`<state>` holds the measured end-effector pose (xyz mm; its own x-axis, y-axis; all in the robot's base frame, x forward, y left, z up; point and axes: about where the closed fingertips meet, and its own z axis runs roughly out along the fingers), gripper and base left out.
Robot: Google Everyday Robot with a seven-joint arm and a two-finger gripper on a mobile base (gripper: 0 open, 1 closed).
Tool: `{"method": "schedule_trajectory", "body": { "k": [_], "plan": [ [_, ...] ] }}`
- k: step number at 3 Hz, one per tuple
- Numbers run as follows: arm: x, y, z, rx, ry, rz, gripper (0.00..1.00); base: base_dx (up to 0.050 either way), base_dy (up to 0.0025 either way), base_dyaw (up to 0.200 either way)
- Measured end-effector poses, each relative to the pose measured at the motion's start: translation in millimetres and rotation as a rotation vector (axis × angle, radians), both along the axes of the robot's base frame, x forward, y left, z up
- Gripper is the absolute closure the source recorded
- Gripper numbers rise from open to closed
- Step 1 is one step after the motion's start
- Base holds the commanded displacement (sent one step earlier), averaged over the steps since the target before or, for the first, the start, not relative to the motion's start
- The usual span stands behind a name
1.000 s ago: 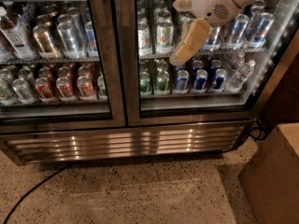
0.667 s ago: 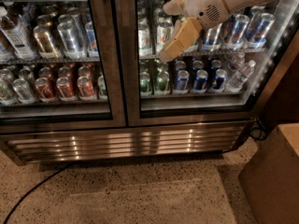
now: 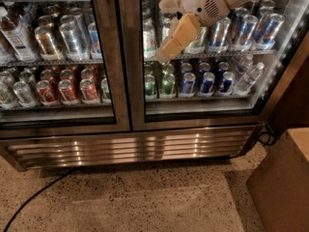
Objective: Open right fridge door
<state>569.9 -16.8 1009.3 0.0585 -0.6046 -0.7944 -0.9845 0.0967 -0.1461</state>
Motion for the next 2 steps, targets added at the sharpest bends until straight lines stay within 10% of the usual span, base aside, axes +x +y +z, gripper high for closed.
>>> {"method": "schedule_trajectory", "body": {
  "k": [2],
  "plan": [
    [-27.1, 4.2, -4.3, 0.1, -0.026, -0.166, 0.0, 0.0, 0.0, 0.0]
  ]
}}
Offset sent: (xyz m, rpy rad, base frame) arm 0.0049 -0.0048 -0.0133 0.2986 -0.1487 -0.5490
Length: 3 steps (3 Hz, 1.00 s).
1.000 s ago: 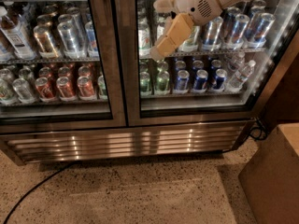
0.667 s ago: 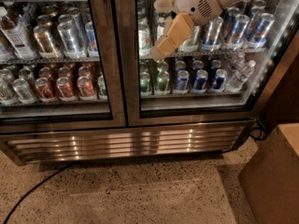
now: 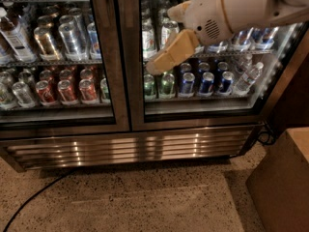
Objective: Open right fridge door
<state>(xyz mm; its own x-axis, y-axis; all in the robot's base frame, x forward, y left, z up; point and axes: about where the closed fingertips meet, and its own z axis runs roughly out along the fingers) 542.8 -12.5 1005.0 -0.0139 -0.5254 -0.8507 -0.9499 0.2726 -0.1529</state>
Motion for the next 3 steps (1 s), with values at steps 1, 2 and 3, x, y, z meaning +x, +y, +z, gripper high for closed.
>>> {"method": "schedule_trajectory", "body": {
  "k": [1, 2, 3],
  "plan": [
    [5.0, 5.1, -14.5, 0.06, -0.009, -0.11, 0.0, 0.0, 0.0, 0.0],
    [38.8, 10.0, -6.1, 0.118, -0.091, -0.197, 0.0, 0.0, 0.0, 0.0],
    [38.9, 10.2, -6.1, 0.118, -0.091, -0.197, 0.0, 0.0, 0.0, 0.0]
  ]
}}
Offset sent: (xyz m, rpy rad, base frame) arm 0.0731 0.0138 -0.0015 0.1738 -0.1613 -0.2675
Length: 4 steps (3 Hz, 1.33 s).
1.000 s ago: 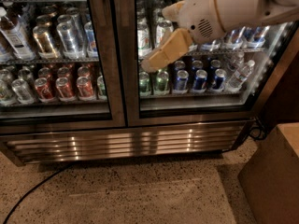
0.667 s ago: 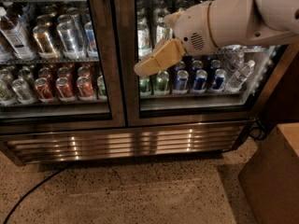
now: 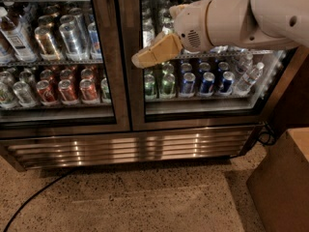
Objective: Open right fridge door
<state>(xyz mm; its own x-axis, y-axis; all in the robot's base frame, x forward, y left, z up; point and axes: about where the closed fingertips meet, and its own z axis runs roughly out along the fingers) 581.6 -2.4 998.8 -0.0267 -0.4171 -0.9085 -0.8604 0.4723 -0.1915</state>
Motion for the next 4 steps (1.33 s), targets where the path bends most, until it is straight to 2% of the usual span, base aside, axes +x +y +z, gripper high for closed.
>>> {"method": "schedule_trajectory", "body": {
  "k": [1, 3, 4],
  "plan": [
    [6.6, 11.7, 0.3, 0.015, -0.015, 0.038, 0.0, 0.0, 0.0, 0.0],
    [30.1, 62.3, 6.9, -0.028, -0.084, 0.267, 0.1, 0.0, 0.0, 0.0],
    [40.0, 74.4, 14.3, -0.044, -0.119, 0.327, 0.09, 0.0, 0.0, 0.0]
  ]
}}
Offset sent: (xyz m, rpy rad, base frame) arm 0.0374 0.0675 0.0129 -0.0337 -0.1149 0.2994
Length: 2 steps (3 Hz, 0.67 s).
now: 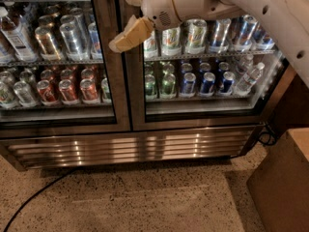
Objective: Open right fridge door
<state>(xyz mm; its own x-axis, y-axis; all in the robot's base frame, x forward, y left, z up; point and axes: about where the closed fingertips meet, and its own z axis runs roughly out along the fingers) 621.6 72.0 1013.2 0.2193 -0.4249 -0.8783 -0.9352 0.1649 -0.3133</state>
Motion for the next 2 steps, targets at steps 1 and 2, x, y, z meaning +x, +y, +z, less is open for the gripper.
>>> {"method": "schedule_trajectory", "body": {
  "k": [1, 2],
  "plan": [
    [11.2, -2.9, 5.1, -0.008, -0.028, 0.0, 0.05, 0.0, 0.0, 0.0],
    [23.2, -18.9, 8.1, -0.034, -0.053, -0.04, 0.07, 0.0, 0.0, 0.0]
  ]
}}
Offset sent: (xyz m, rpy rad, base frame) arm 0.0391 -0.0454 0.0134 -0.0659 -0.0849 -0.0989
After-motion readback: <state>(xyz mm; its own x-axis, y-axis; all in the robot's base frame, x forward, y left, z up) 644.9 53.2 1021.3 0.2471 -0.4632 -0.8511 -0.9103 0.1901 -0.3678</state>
